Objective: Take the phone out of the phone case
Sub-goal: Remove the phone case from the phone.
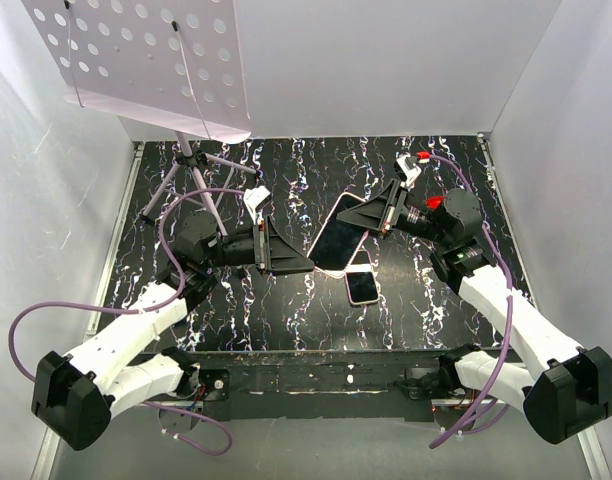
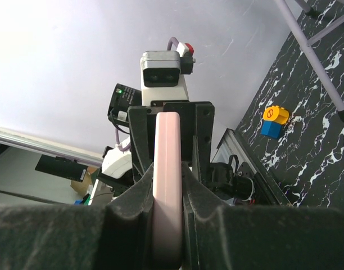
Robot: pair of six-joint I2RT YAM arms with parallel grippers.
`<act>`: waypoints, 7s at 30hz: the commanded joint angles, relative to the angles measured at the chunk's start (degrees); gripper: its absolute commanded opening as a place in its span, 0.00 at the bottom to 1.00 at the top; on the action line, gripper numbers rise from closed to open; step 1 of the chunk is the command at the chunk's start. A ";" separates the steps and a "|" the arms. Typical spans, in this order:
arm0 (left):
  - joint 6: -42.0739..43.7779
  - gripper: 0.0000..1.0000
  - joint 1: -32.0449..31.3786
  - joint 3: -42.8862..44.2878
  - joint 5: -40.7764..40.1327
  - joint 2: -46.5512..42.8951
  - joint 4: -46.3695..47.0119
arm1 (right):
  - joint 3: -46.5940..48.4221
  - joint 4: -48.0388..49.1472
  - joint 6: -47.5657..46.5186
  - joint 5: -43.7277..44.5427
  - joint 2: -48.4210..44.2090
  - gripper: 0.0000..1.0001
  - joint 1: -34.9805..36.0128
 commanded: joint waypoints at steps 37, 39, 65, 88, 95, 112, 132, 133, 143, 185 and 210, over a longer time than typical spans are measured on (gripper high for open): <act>17.34 0.00 0.14 6.67 5.64 2.85 14.60 | 8.17 41.95 27.86 -12.61 7.58 0.01 6.93; 20.67 0.00 0.14 7.19 2.92 4.09 8.02 | 8.78 45.38 30.68 -11.21 8.28 0.01 6.93; 41.18 0.00 0.58 7.98 -10.79 9.80 -9.06 | 9.14 42.67 35.97 -2.85 8.02 0.01 9.22; 26.66 0.57 -0.56 4.30 -24.09 -5.30 -22.95 | 5.53 15.10 11.47 19.39 2.49 0.01 8.26; 33.26 0.88 -0.47 5.52 -21.98 -15.06 -30.78 | 7.99 -2.13 -3.83 15.44 -0.85 0.01 4.12; 1.81 0.76 -4.95 2.63 -5.27 -3.12 6.55 | 6.76 -3.21 -3.85 16.66 -1.91 0.01 3.42; -3.12 0.69 -9.00 1.83 -10.28 4.79 15.72 | 4.56 -1.19 -3.06 15.26 -2.44 0.01 3.42; -3.13 0.68 -9.00 2.01 -10.72 4.97 15.45 | 4.48 -1.10 -2.97 15.17 -2.44 0.01 3.42; -5.58 0.54 -9.00 5.26 -13.36 8.22 17.47 | 3.77 -2.85 -5.25 15.26 -2.70 0.01 3.86; -6.99 0.00 -6.45 10.80 -21.18 6.20 6.40 | 5.28 -32.49 -31.01 1.64 -11.57 0.79 4.38; -16.75 0.00 -5.83 6.67 -24.52 5.59 12.64 | -8.10 -2.59 -12.64 15.34 -13.43 0.41 6.76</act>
